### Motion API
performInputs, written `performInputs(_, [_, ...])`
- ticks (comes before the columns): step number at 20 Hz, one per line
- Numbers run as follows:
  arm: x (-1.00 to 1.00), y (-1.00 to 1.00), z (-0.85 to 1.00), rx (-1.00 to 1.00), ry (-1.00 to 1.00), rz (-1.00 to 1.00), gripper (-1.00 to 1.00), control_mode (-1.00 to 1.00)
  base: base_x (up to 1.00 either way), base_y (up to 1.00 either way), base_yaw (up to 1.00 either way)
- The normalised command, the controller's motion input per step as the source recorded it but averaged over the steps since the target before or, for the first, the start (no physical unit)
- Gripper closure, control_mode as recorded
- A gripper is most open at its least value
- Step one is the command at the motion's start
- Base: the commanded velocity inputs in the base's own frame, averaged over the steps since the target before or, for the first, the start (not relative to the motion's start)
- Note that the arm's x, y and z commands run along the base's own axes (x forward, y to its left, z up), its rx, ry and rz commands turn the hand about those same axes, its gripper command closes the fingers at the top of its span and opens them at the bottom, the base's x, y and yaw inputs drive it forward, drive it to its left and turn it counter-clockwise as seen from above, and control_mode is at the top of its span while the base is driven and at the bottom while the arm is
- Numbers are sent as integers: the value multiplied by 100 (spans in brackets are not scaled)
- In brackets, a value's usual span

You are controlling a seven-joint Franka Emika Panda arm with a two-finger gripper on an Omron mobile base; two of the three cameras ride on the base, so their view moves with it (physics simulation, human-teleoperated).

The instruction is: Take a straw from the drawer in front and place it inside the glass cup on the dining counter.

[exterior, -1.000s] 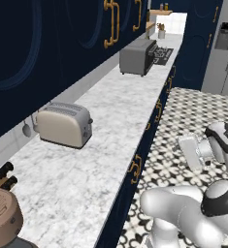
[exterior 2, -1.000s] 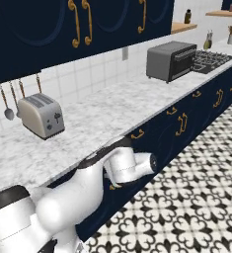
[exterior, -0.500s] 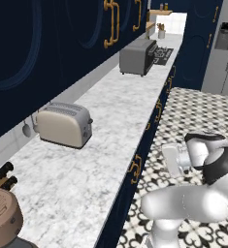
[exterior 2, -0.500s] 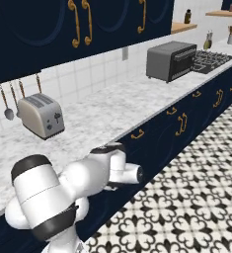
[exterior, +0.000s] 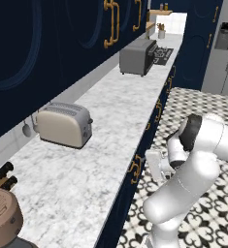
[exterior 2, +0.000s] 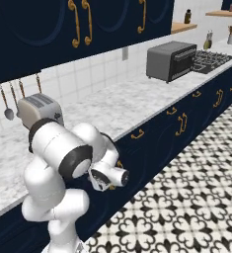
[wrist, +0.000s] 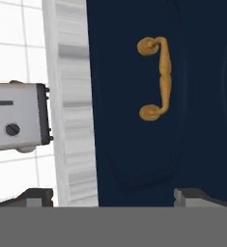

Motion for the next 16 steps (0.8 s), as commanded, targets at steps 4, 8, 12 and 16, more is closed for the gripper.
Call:
performInputs(4, [30, 0, -64, 8, 0, 0, -100, -100, 0, 0, 0])
performInputs(8, [48, -1, -50, 5, 0, 0, -100, -100, 0, 0, 0])
performInputs(12, [67, -7, -38, 5, 0, 0, -100, -100, 0, 0, 0])
performInputs(16, [76, -1, -32, 5, 0, 0, -100, -100, 0, 0, 0])
